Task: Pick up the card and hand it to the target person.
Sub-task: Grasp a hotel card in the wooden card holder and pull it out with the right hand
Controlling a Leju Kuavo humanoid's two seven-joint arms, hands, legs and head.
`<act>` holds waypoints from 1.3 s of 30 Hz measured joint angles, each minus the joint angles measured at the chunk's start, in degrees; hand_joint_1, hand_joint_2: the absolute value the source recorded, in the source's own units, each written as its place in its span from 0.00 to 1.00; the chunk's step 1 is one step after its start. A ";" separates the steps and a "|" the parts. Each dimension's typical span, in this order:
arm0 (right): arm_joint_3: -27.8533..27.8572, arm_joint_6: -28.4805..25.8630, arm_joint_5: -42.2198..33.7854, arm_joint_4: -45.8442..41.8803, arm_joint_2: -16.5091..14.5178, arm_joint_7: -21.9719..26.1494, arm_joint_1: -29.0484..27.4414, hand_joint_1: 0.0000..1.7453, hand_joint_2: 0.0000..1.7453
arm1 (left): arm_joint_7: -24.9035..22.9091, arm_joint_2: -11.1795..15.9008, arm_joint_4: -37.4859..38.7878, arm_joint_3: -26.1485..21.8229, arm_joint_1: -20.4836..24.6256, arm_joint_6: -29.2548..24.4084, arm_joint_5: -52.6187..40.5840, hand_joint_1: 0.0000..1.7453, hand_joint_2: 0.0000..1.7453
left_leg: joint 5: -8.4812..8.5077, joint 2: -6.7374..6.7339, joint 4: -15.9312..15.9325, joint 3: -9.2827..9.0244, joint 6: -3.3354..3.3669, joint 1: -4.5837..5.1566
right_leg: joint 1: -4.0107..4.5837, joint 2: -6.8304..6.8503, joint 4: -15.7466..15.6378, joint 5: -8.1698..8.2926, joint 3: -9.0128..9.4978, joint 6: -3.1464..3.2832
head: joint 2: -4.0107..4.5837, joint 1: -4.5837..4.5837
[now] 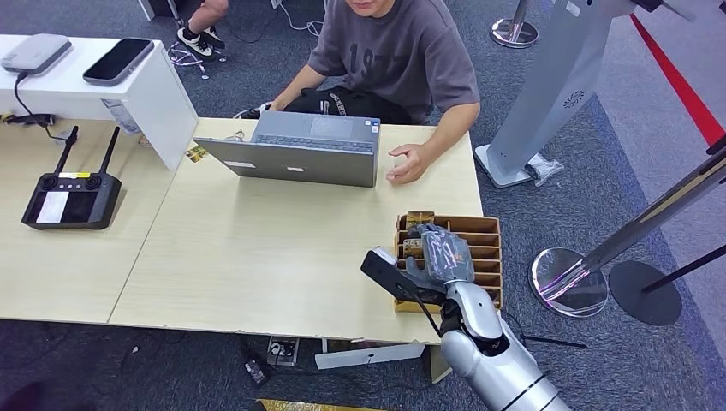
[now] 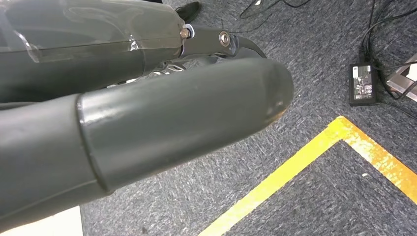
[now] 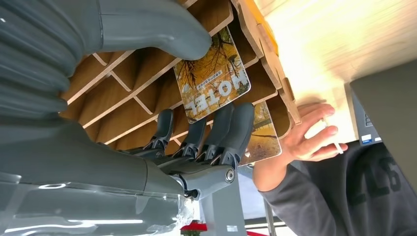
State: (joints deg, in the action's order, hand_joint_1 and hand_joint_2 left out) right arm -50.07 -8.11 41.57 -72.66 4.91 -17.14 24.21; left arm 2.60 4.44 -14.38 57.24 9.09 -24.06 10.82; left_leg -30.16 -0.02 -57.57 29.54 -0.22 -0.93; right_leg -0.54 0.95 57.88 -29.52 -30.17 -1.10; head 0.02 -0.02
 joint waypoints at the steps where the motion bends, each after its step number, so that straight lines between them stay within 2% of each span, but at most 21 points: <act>1: -0.02 0.19 0.11 0.01 -0.01 -0.16 0.05 0.54 1.00 | 0.00 0.00 0.00 0.00 0.00 0.00 0.00 0.00 0.00 | 0.00 0.00 0.00 0.00 0.00 0.00 | 0.00 0.00 0.00 0.00 0.00 0.00 | 0.00 0.00; 6: -0.19 0.71 0.29 0.07 -0.09 -0.75 0.26 0.58 1.00 | 0.00 0.00 0.00 0.00 -0.05 0.02 0.01 0.00 0.00 | 0.00 0.00 0.00 0.00 0.00 0.00 | 0.00 0.01 0.00 0.00 0.00 0.00 | 0.00 -0.01; 15: -0.63 0.75 0.52 0.86 -0.47 -0.70 0.57 0.54 1.00 | -0.02 0.00 0.00 0.00 -0.04 0.05 -0.11 0.00 0.00 | 0.00 -0.01 0.00 -0.01 0.00 0.00 | 0.00 -0.01 0.00 0.00 0.00 0.00 | 0.00 0.00; 24: -0.76 0.43 1.31 2.36 -0.83 -0.46 1.16 0.57 1.00 | -0.02 0.00 0.00 0.00 -0.02 0.18 -0.33 0.00 0.00 | 0.00 -0.02 0.00 -0.04 0.00 0.00 | 0.00 -0.02 0.00 0.00 0.02 0.00 | -0.01 0.00; 25: -0.76 0.42 1.37 2.49 -0.84 -0.44 1.23 0.59 1.00 | -0.02 0.01 0.00 0.00 -0.01 0.18 -0.37 0.00 0.00 | 0.00 -0.02 0.00 -0.04 0.00 0.00 | 0.00 -0.02 0.00 0.00 0.02 0.00 | -0.01 0.00; 29: -0.76 0.09 1.64 2.92 -1.03 -0.39 1.46 0.81 1.00 | -0.04 0.02 0.00 0.00 0.00 0.17 -0.57 0.00 0.00 | 0.00 -0.01 0.00 -0.04 0.00 0.00 | 0.00 -0.02 0.00 0.00 0.02 0.00 | 0.00 0.00; 31: -0.77 -0.45 1.74 3.34 -1.20 -0.19 1.56 0.87 1.00 | -0.04 0.02 0.00 0.00 0.01 0.16 -0.66 0.00 0.00 | 0.00 -0.01 0.00 -0.04 0.00 0.00 | 0.00 -0.01 0.00 0.00 0.02 0.00 | 0.00 0.00; 34: -0.79 -1.75 1.83 3.95 -1.41 0.40 1.61 0.91 1.00 | -0.05 0.02 0.00 0.00 0.02 0.15 -0.95 0.00 0.00 | 0.00 -0.01 0.00 -0.03 0.00 0.00 | 0.00 -0.01 0.00 0.00 0.02 0.00 | 0.00 0.00; 39: -0.79 -3.27 1.99 4.97 -1.79 1.21 1.62 0.91 1.00 | -0.07 0.02 0.00 0.00 0.05 0.21 -1.26 0.00 0.00 | 0.00 -0.01 0.00 -0.03 0.00 0.00 | 0.00 -0.02 0.00 0.00 0.01 0.00 | 0.00 -0.01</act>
State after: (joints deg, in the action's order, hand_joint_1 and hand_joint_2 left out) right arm -50.86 -11.39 43.57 -67.69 3.13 -15.92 25.83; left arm 2.54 4.46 -14.38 57.24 9.14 -23.86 9.56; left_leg -30.16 -0.03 -57.57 29.51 -0.22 -0.93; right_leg -0.54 0.93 57.88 -29.52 -30.15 -1.10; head 0.02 -0.03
